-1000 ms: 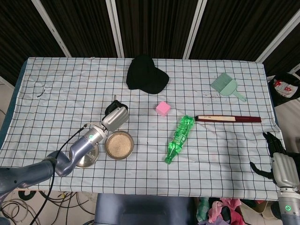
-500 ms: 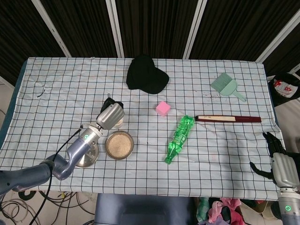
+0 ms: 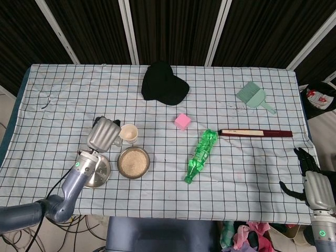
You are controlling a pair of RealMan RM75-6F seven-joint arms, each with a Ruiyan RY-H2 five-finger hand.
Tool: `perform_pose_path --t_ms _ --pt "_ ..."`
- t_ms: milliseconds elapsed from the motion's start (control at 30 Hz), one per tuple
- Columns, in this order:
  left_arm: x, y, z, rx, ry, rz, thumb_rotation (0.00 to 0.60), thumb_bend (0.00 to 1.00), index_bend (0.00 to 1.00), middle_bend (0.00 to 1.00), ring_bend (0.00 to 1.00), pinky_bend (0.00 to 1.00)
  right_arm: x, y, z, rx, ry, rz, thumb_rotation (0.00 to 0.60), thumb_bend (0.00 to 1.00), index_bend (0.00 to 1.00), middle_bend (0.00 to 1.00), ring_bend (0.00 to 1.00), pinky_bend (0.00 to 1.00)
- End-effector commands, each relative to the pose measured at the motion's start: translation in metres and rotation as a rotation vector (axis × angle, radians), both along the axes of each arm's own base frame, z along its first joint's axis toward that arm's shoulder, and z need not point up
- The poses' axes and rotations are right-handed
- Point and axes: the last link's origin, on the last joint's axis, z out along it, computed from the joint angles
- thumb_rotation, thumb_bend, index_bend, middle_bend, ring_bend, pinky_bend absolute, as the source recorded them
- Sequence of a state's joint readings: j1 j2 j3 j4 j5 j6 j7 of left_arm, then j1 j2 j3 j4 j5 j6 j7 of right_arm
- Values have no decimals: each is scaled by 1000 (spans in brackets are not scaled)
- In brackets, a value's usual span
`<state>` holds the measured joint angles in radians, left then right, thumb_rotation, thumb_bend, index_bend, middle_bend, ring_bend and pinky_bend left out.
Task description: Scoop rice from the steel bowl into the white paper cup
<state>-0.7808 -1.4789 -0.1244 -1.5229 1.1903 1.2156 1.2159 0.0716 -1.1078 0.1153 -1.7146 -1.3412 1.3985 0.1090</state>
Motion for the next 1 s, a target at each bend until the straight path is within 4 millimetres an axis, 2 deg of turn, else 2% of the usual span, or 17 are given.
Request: perform_pose_path --t_ms 33,200,300,467,767,1000 --pt "-26 -15 11 -28 -37 84 600 484 785 1000 1000 1000 0 0 0 0 1 0 600 206 0 0 0 174" --pt "-53 -28 12 -64 -29 137 600 485 781 1000 1000 1000 0 0 -1 1 2 1 600 207 0 0 0 174" --pt "-62 -32 8 -81 -29 159 600 485 780 1000 1000 1000 1 0 -1 0 1 2 600 207 0 0 0 174" --pt "-81 -41 -8 -130 -20 203 600 484 777 1000 1000 1000 0 0 0 -3 -2 0 600 207 0 0 0 174" --pt "-97 -48 -35 -176 3 242 600 478 770 1000 1000 1000 0 -1 1 -7 -5 -6 600 207 0 0 0 174" --pt "-105 -51 -40 -186 10 267 600 424 754 1000 1000 1000 -1 -1 1 -5 -6 -8 600 207 0 0 0 174"
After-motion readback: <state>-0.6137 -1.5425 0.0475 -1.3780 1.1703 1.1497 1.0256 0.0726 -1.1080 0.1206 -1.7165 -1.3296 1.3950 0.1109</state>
